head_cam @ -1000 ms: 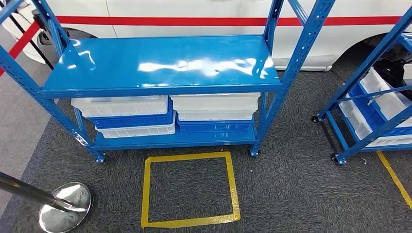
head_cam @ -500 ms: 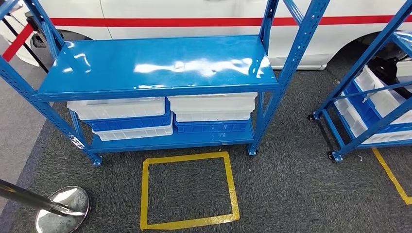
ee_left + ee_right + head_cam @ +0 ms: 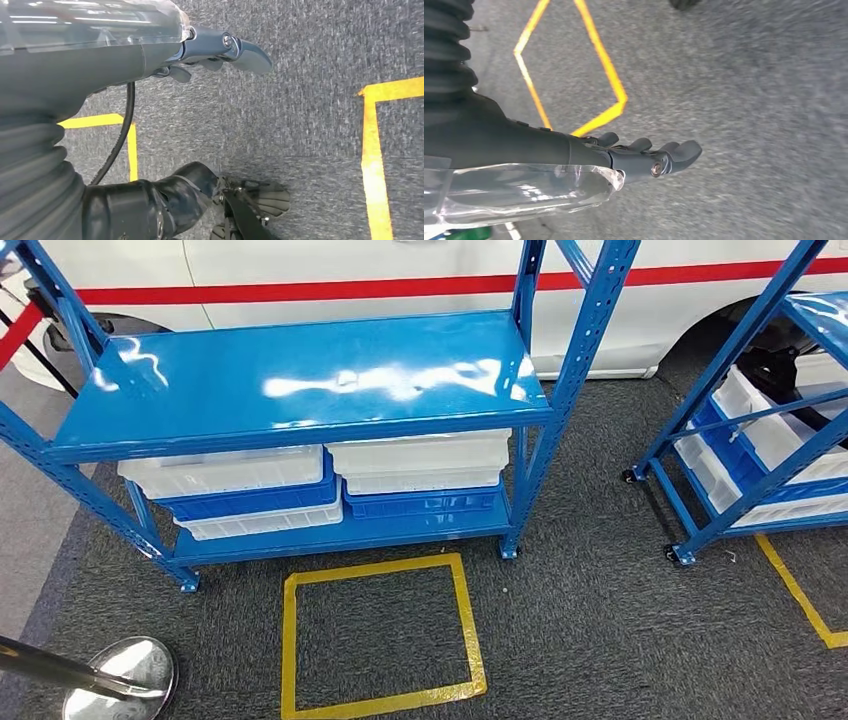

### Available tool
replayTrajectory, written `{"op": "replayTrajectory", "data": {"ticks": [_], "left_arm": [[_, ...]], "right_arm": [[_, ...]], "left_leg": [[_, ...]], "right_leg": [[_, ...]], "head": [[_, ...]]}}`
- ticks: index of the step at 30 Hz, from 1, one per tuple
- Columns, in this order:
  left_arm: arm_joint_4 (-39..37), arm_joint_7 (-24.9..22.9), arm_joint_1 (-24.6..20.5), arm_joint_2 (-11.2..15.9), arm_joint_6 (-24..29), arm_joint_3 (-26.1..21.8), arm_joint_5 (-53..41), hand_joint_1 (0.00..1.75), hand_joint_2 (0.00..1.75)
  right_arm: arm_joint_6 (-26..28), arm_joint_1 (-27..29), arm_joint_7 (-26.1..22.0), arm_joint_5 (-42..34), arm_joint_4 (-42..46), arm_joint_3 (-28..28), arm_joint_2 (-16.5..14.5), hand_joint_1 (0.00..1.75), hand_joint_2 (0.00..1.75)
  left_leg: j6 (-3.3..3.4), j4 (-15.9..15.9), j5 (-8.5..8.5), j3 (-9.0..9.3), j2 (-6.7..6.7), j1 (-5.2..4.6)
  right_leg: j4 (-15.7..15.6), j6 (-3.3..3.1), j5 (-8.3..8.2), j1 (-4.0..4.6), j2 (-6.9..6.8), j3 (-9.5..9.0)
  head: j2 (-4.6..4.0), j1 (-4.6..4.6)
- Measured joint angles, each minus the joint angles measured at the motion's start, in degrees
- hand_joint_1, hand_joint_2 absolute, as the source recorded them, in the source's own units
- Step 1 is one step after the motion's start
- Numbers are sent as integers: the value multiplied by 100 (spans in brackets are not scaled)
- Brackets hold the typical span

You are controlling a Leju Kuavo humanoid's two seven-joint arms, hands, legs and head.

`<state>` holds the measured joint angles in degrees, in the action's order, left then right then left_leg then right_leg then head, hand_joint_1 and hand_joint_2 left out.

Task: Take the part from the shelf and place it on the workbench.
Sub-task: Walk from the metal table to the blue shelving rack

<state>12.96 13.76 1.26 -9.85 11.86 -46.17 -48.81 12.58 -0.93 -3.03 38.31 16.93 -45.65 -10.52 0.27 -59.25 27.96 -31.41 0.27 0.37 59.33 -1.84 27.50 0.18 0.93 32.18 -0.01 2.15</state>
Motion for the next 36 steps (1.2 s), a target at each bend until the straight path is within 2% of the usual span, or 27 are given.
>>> {"op": "replayTrajectory", "data": {"ticks": [3,5,6,8,9,10,11,12,14,15,16,18,26,35,36], "left_arm": [[0,-85,77,57,-72,291,316,0,175],[9,-146,119,98,-120,490,532,0,175],[24,-173,131,118,-145,592,639,0,175],[91,-238,134,168,-204,816,885,0,175],[140,-274,131,189,-236,934,1012,0,131],[198,-309,125,210,-267,1048,1138,0,87],[257,-338,113,225,-292,1144,1242,0,44],[323,-368,96,237,-318,1241,1350,0,0],[457,-421,56,285,-363,1418,1550,0,0],[514,-448,41,321,-388,1508,1652,0,0],[571,-480,32,361,-414,1610,1767,0,0],[644,-546,35,421,-471,1816,1999,0,0],[740,-807,226,561,-687,2636,2910,0,0],[792,-1107,489,735,-943,3579,3988,0,0],[797,-1139,517,755,-970,3680,4103,0,0]], "right_arm": [[-82,8,13,-249,80,286,66,0,175],[-132,41,22,-416,116,481,128,0,175],[-158,68,27,-500,128,578,154,0,175],[-219,159,44,-694,135,801,201,0,175],[-254,217,57,-795,134,916,222,0,175],[-290,282,70,-894,128,1030,243,0,175],[-315,345,84,-977,117,1123,262,0,175],[-342,409,96,-1063,102,1218,284,0,175],[-396,518,112,-1221,59,1386,321,0,175],[-425,559,114,-1300,38,1475,332,0,175],[-456,596,118,-1390,19,1579,344,0,175],[-514,654,122,-1569,2,1791,374,0,175],[-742,732,175,-2279,36,2612,568,0,175],[-1020,810,231,-3117,213,3553,786,0,175],[-1050,818,234,-3208,235,3654,808,0,131]], "left_leg": [[63,76,-19,16,-3,-14],[128,138,-64,36,13,11],[161,172,-87,43,23,25],[193,195,-105,38,38,29],[198,193,-106,30,43,29],[196,191,-104,28,47,31],[190,187,-100,31,49,36],[183,176,-91,36,47,50],[140,111,-41,22,39,55],[117,71,-9,7,34,47],[90,41,18,-6,31,24],[62,36,35,-5,29,8],[-5,87,8,28,28,55],[-39,96,18,30,27,56],[-40,96,19,30,27,54]], "right_leg": [[-7,83,-8,5,-1,7],[71,146,61,5,-11,29],[233,183,176,0,-20,101],[939,256,558,-34,-38,440],[1295,282,700,-55,-41,615],[1519,303,747,-75,-47,726],[1478,314,654,-94,-53,706],[1224,331,474,-118,-63,582],[451,421,126,-169,-69,202],[183,402,50,-181,-56,73],[53,376,35,-181,-41,11],[47,256,59,-156,-17,8],[55,187,75,-95,-19,8],[57,176,81,-85,-20,7],[56,176,82,-85,-20,7]], "head": [[1,1],[1,2],[1,3],[1,3],[1,3],[0,3],[0,3],[-1,3],[-1,5],[0,5],[1,4],[1,1],[0,1],[0,1],[0,1]]}}
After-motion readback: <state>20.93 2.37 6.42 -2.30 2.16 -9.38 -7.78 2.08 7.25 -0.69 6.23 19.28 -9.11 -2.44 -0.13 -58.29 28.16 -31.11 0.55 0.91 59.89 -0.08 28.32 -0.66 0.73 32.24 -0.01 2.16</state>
